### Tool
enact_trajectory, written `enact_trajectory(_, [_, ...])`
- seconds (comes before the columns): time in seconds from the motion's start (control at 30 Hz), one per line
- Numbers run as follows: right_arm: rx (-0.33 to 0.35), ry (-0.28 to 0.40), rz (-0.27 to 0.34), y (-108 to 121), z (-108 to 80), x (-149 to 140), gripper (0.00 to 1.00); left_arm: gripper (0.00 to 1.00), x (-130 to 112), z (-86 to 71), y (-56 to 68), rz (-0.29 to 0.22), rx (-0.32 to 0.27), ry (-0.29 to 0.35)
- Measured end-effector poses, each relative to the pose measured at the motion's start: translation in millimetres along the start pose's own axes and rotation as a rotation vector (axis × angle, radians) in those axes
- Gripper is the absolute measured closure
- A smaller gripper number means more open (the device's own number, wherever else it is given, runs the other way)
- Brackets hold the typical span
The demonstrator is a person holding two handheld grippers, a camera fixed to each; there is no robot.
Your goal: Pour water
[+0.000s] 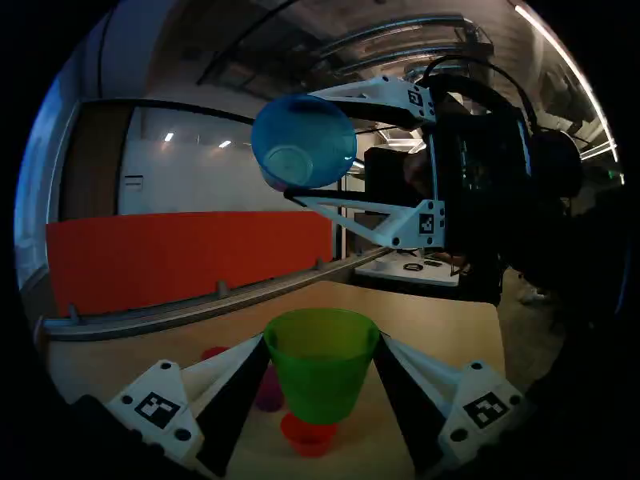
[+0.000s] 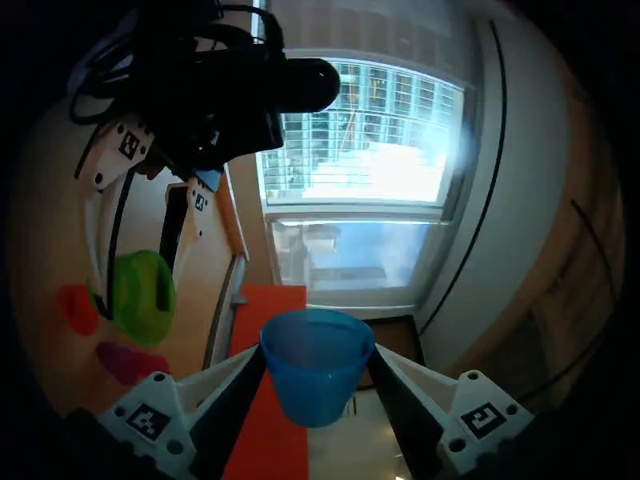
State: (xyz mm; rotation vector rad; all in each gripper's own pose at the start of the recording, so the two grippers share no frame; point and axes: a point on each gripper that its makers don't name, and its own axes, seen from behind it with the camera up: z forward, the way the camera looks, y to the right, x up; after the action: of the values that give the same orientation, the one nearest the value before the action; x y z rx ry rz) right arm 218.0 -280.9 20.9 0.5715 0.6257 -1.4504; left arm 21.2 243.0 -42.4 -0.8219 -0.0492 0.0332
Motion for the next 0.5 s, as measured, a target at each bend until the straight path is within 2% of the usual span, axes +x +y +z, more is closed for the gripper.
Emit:
enact_trajectory(0.17, [0.002,0.004,0.141,-0.3,-6.3,-4.8,0.10,0.13,1.3,-1.3,1.0,0.001,0.001,0.001])
enact_trajectory(0.5, [0.030,0.003,0.519,-10.0,-15.9,-9.8,0.10,0.13,2.7,-3.3,0.8,0.007,0.004,-0.003])
